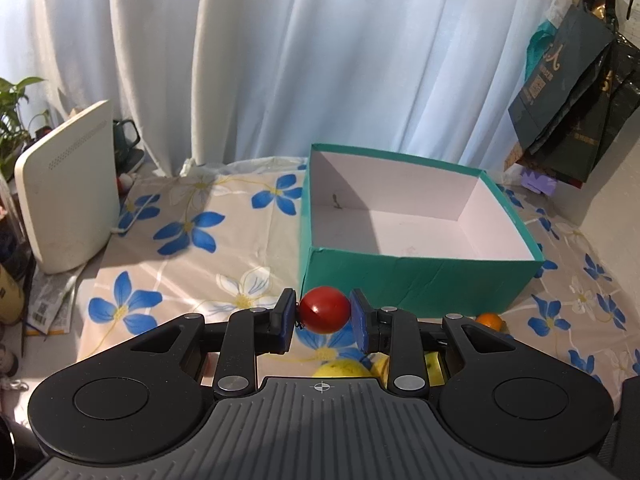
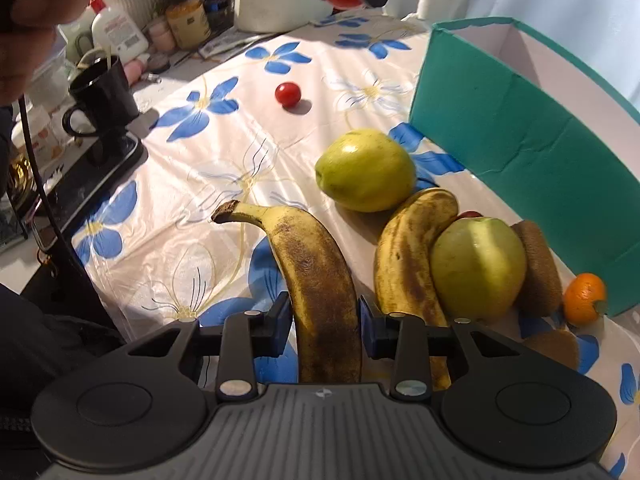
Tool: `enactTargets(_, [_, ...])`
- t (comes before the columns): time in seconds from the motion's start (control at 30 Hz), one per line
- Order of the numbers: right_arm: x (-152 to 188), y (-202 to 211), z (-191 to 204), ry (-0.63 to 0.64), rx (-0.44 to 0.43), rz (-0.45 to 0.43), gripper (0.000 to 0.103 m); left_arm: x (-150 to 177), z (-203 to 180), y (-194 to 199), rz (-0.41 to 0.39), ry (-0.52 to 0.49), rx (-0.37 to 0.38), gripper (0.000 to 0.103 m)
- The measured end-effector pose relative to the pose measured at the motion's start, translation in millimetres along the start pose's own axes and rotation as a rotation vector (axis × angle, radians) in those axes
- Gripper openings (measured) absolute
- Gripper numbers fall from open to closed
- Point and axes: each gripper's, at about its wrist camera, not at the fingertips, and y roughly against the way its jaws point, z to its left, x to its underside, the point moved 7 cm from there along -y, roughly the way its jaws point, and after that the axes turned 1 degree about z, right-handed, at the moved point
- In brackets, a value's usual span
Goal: Organize fruits
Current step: 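Carry the tomato into the teal box with the left gripper while the right gripper grasps the banana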
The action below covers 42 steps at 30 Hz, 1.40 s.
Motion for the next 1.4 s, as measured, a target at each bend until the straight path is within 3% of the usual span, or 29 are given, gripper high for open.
enactTargets(0.2, [4.0, 45.0, -33.0, -0.153, 0.108, -0.118, 0.033, -36.8, -27.1, -19.6, -0.024, -0.044, 0.022, 0.033])
enactTargets(0.4, [20.7, 79.9, -77.9, -0.332, 0.252, -0.208, 0.033, -70.2, -60.2, -83.3, 0.002, -0.091, 0.034, 0.033])
enactTargets(0.67, [46.5, 110.0, -118.3, -0.498, 0.368, -0.27, 0.033, -49.3, -74.9, -198.2, 0.257, -0.106, 0.011, 0.033])
enactTargets(0.93, [52.2, 127.3, -140.6, -0.574, 0.424, -0.311, 0.033, -35.7, -69.1, -237.4, 0.384, -0.054, -0.016, 0.033])
enactTargets(1.0, [50.9, 130.3, -145.1, -0.584, 0.432, -0.321, 0.033, -35.1, -69.2, -237.5, 0.387, -0.05, 0.0, 0.041])
enactTargets(1.13, [46.0, 133.8, -154.1, -0.59, 0.448, -0.331, 0.033, -39.5, -67.9, -228.1, 0.345, -0.029, 0.018, 0.086])
enactTargets(1.27, [34.4, 136.7, -166.0, -0.597, 0.458, -0.347, 0.033, -47.3, -71.3, -196.3, 0.25, -0.027, 0.056, 0.093])
enactTargets(1.4, [12.5, 136.1, -183.3, -0.604, 0.453, -0.37, 0.033, -47.6, -68.8, -139.4, 0.122, 0.022, 0.114, 0.1])
